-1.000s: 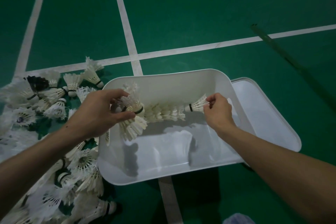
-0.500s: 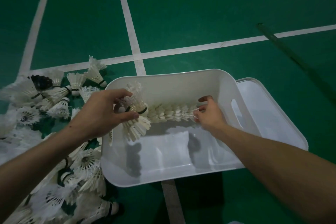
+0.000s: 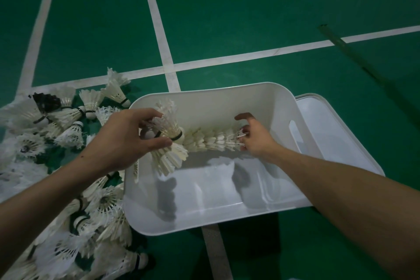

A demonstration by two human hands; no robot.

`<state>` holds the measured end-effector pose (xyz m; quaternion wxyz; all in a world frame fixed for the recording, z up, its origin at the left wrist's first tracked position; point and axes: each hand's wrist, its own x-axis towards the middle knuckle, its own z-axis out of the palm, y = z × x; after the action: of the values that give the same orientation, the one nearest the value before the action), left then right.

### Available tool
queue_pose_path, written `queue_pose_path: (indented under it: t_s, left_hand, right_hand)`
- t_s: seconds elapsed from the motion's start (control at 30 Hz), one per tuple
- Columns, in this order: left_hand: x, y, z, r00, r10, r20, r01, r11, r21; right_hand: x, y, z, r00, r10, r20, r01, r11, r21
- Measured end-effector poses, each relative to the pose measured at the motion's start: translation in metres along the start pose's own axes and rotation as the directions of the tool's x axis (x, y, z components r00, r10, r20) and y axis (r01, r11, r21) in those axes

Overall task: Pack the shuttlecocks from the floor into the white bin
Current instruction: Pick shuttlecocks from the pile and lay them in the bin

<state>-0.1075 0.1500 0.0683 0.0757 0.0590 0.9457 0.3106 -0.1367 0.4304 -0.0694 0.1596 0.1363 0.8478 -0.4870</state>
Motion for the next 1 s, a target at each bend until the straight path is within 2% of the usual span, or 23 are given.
queue_pose_path:
  t_s: [0.17, 0.3, 0.43, 0.53, 0.63, 0.8, 1.0]
  left_hand:
    - [0.001, -0.001, -0.002, 1.000, -0.010, 0.011, 0.010, 1.000, -0.013]
    - [0.002, 0.000, -0.002, 1.000, -0.020, 0.022, 0.020, 1.000, -0.008]
    - [0.003, 0.003, -0.001, 0.999, -0.017, 0.032, 0.017, 1.000, 0.006]
    - [0.003, 0.004, -0.001, 1.000, -0.006, 0.024, 0.005, 1.000, 0.023]
    - [0.004, 0.006, -0.001, 0.999, -0.014, 0.032, 0.014, 1.000, 0.005]
    - [0.006, 0.009, 0.002, 1.000, 0.001, 0.030, -0.002, 1.000, 0.024]
    - [0.009, 0.009, 0.006, 0.999, 0.012, 0.035, -0.013, 0.999, 0.035]
  right_hand:
    - [0.002, 0.002, -0.004, 0.999, 0.034, 0.026, -0.033, 0.999, -0.035]
    - [-0.001, 0.005, 0.000, 0.996, 0.036, 0.084, -0.040, 0.998, 0.049]
    - [-0.001, -0.001, 0.004, 0.996, 0.047, 0.076, -0.056, 0.991, 0.118]
    - [-0.005, -0.005, 0.008, 0.990, 0.002, 0.143, -0.017, 0.994, 0.109]
    - [-0.006, -0.003, 0.013, 0.997, -0.056, 0.058, 0.051, 0.995, 0.087]
    - [0.001, -0.003, 0.023, 0.999, -0.024, -0.031, 0.031, 0.966, 0.257]
    - [0.000, -0.003, 0.022, 0.999, -0.033, -0.034, 0.037, 0.991, 0.128]
